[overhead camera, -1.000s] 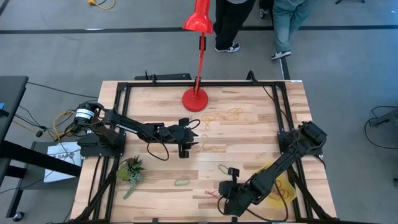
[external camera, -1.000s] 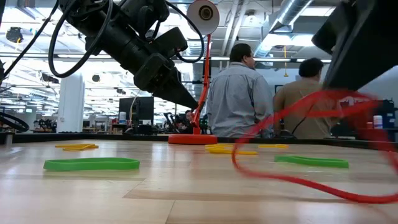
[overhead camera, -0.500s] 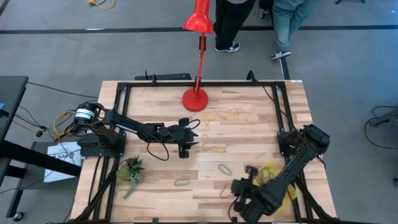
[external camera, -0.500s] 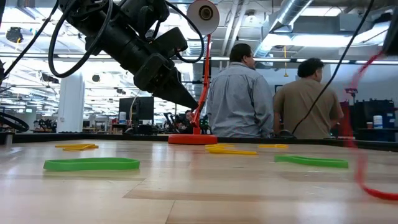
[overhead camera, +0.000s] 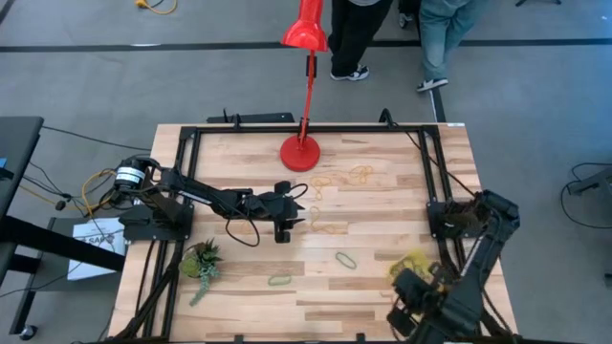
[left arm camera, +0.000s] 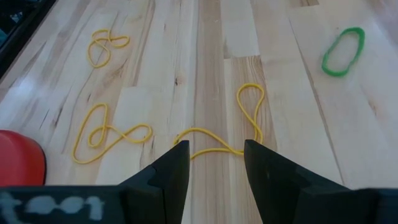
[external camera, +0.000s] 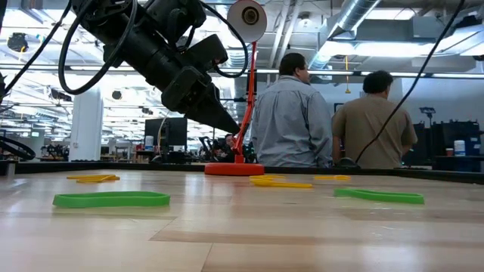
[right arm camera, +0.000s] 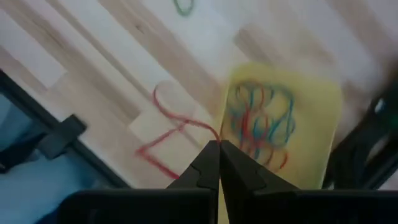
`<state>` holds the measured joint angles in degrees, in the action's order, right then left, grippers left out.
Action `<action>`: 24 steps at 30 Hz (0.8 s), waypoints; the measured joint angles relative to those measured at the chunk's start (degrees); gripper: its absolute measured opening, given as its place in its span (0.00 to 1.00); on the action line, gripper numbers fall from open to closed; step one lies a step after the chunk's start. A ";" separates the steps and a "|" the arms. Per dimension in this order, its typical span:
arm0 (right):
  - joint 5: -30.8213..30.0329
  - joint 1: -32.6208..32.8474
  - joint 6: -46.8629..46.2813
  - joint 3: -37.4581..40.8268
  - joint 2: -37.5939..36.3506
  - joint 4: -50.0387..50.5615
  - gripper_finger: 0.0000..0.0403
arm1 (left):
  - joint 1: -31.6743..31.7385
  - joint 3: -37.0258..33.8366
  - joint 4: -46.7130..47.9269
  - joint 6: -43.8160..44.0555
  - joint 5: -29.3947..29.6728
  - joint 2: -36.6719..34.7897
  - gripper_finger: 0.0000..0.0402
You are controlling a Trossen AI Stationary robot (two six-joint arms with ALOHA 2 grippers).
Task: Pick and place rubber bands into bin
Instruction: Put the red rubber band into the container
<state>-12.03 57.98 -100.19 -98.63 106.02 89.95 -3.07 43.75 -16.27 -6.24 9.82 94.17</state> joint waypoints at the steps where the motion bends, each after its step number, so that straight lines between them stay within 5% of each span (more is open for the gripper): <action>1: 0.84 1.02 -2.70 0.69 -0.24 -0.18 0.00 | 0.00 0.00 0.04 0.02 0.00 0.00 0.36; 8: 14.84 6.36 -17.80 6.86 -2.34 -0.11 0.00 | 0.00 0.00 0.54 0.02 0.00 0.02 0.36; 24: 12.91 4.53 -22.56 23.60 -3.77 0.13 0.00 | -0.02 0.00 0.52 0.00 0.00 0.02 0.36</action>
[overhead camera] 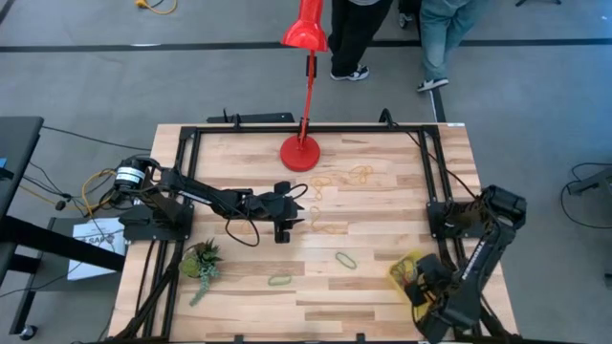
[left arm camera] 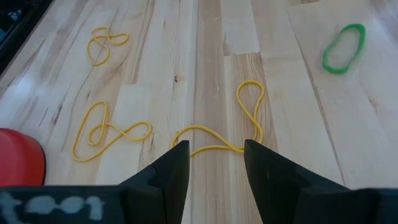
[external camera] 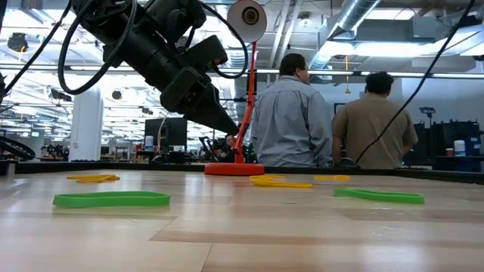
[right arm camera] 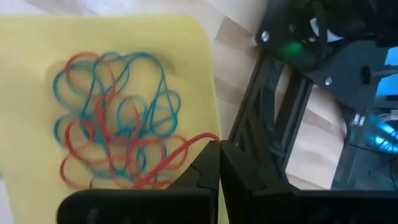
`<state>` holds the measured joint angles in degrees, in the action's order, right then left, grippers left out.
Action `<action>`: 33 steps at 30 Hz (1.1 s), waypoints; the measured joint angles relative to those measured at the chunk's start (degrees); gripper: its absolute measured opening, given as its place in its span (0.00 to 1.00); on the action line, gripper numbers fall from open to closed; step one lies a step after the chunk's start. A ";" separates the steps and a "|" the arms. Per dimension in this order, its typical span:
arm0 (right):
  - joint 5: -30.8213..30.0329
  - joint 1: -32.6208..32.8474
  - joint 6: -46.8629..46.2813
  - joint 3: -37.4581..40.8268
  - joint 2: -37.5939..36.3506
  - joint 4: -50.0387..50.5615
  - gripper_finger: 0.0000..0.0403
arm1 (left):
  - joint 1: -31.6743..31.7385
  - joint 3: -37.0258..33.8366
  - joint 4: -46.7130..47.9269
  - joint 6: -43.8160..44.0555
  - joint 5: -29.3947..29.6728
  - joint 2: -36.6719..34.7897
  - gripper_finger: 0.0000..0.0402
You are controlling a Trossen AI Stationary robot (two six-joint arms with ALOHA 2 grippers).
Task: Pick and place rubber bands into bin
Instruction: Put the red rubber band into the container, then put the yellow rubber band into the container
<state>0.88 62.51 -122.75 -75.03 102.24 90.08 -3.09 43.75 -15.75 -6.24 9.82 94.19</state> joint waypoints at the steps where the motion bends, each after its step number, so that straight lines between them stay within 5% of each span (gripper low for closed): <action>1: -0.16 -0.49 0.18 0.16 0.02 -0.08 0.00 | 0.02 0.00 -0.02 0.00 0.00 0.00 0.36; 9: -0.49 -3.38 3.60 0.16 0.02 -2.01 0.03 | 0.02 0.00 0.00 0.00 0.00 -0.02 0.36; 22: 0.87 -3.97 6.09 0.16 0.06 -8.16 0.24 | 0.02 0.00 0.00 0.00 0.00 0.00 0.36; 33: 5.07 -4.55 8.53 0.13 0.06 -13.38 0.25 | 0.01 0.00 0.00 0.00 0.00 -0.01 0.36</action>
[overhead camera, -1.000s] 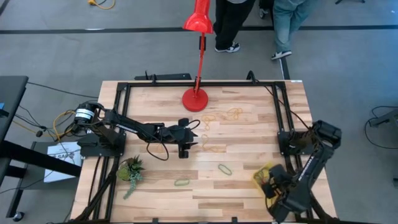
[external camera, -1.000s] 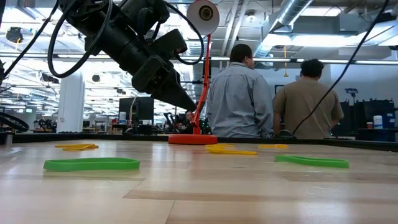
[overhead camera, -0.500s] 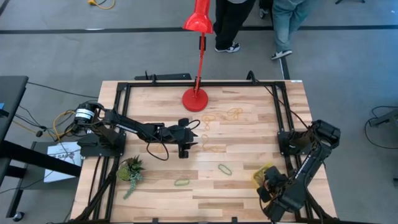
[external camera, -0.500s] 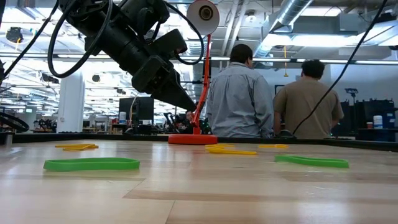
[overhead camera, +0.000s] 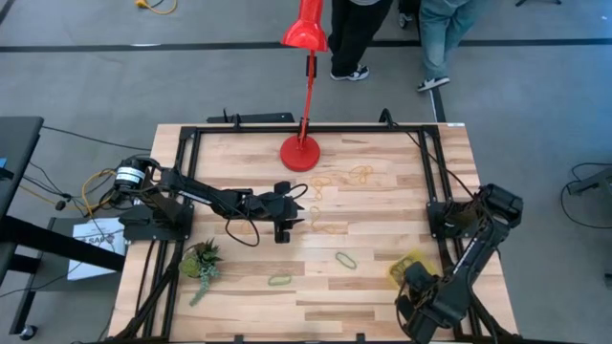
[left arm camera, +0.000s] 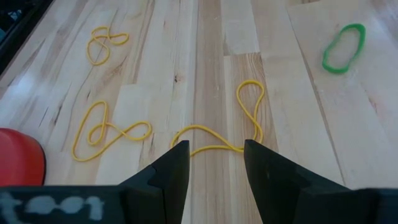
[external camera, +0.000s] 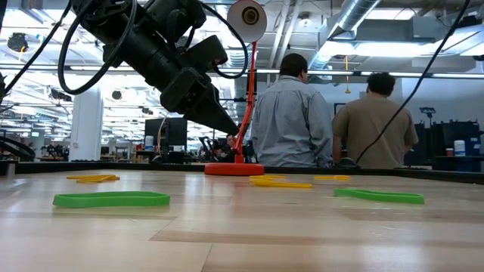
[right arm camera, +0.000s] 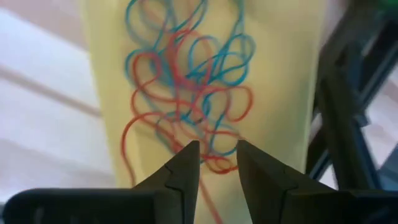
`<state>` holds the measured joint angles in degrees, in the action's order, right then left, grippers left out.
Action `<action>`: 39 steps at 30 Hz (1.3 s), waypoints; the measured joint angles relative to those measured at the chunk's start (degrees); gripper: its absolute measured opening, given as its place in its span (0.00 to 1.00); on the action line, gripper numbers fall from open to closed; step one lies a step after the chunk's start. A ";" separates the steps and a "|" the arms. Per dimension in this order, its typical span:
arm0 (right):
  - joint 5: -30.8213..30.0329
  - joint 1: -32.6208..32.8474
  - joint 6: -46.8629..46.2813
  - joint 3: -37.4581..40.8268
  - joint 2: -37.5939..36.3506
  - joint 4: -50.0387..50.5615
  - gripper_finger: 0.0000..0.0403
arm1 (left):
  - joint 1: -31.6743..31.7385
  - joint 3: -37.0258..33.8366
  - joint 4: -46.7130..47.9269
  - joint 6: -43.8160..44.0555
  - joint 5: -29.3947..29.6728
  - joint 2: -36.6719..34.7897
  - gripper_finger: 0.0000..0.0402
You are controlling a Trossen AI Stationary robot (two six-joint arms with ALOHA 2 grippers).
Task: Pick and place rubber bands into bin
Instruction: Put the yellow rubber band into the container
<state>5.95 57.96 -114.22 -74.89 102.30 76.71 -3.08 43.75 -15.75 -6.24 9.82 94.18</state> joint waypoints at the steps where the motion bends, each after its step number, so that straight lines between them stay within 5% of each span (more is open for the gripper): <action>1: -0.04 -0.22 -0.68 0.00 0.00 0.77 0.25 | 0.00 0.00 0.00 0.02 0.00 0.00 0.36; 5: 0.11 -1.10 -4.19 0.00 0.00 2.63 0.25 | 0.00 0.00 0.00 0.02 0.00 -0.01 0.36; 13: 10.21 -2.15 0.12 -9.20 0.09 4.98 0.25 | 0.00 0.00 0.02 0.00 0.00 0.01 0.36; 17: 5.56 -0.19 -4.42 -15.37 0.00 3.65 0.25 | -0.01 0.00 0.02 0.00 0.00 0.01 0.36; 23: -6.22 5.36 -8.42 -15.99 2.29 -13.13 0.25 | 0.01 0.00 0.13 -0.61 0.00 0.01 0.36; 29: 1.14 8.03 -8.48 -15.82 7.16 -9.65 0.25 | 0.01 0.00 0.28 -8.48 0.02 -0.01 0.36; 33: 0.83 9.14 -9.12 -15.78 8.74 -7.56 0.25 | 0.01 0.00 0.43 -17.48 0.00 0.01 0.36; 39: -0.24 9.30 -9.39 -15.86 9.84 -10.94 0.25 | -0.01 0.00 1.15 -15.88 0.00 0.00 0.36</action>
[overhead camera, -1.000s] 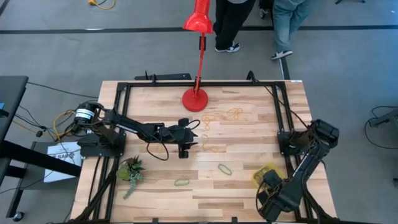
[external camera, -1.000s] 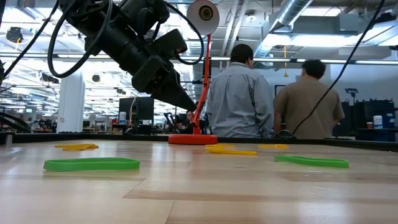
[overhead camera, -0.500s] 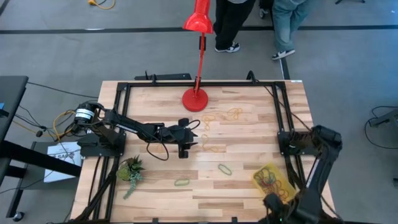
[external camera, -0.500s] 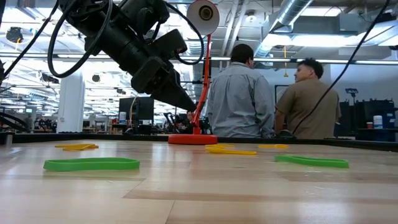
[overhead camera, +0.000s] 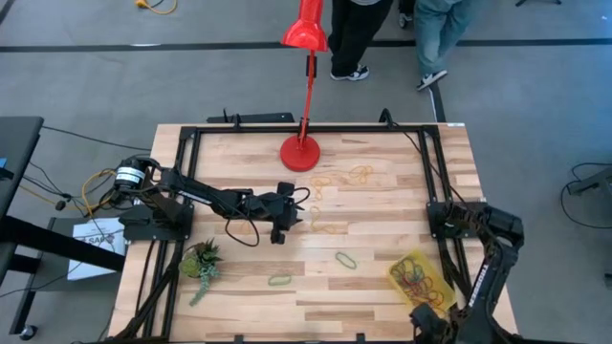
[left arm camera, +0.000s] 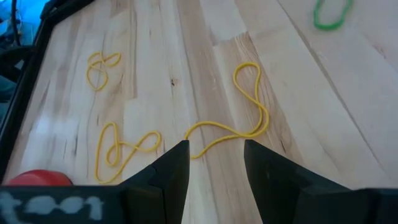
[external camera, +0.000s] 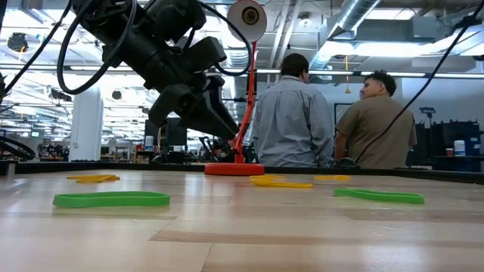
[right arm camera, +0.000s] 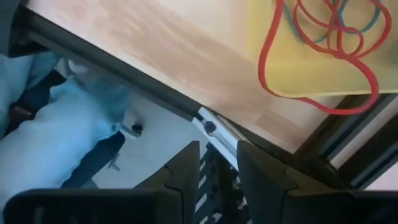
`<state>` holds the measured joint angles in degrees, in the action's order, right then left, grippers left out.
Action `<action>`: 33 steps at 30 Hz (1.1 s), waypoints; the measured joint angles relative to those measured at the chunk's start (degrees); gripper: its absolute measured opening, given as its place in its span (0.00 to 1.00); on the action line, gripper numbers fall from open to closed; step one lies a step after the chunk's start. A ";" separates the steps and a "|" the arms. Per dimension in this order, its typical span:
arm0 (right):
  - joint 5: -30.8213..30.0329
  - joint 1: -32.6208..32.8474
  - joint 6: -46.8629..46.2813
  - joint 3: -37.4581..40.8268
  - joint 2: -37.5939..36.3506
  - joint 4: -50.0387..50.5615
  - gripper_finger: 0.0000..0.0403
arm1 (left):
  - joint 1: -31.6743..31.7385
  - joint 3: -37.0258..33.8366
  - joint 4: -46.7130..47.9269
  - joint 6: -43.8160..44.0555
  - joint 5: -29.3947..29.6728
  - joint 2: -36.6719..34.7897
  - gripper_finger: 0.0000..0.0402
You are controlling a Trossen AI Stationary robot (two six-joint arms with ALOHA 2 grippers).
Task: Pick and place rubber bands into bin
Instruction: Put the yellow rubber band into the container
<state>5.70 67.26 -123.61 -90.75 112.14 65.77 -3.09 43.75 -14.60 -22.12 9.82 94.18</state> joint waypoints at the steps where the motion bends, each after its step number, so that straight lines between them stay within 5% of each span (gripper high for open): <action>1: 0.00 -0.12 -0.15 -0.07 0.27 0.20 0.25 | 0.01 0.00 0.10 0.19 0.00 0.01 0.36; 13: -0.61 0.33 -0.94 -0.03 4.36 1.84 0.25 | 0.07 0.02 -0.36 4.46 0.55 0.02 0.36; 33: -4.96 0.77 -0.26 -0.14 6.94 24.60 0.25 | 0.09 0.02 -0.32 7.05 3.08 0.02 0.36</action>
<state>0.75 68.03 -123.87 -90.90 119.09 90.37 -3.01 43.77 -14.92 -15.07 12.91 94.19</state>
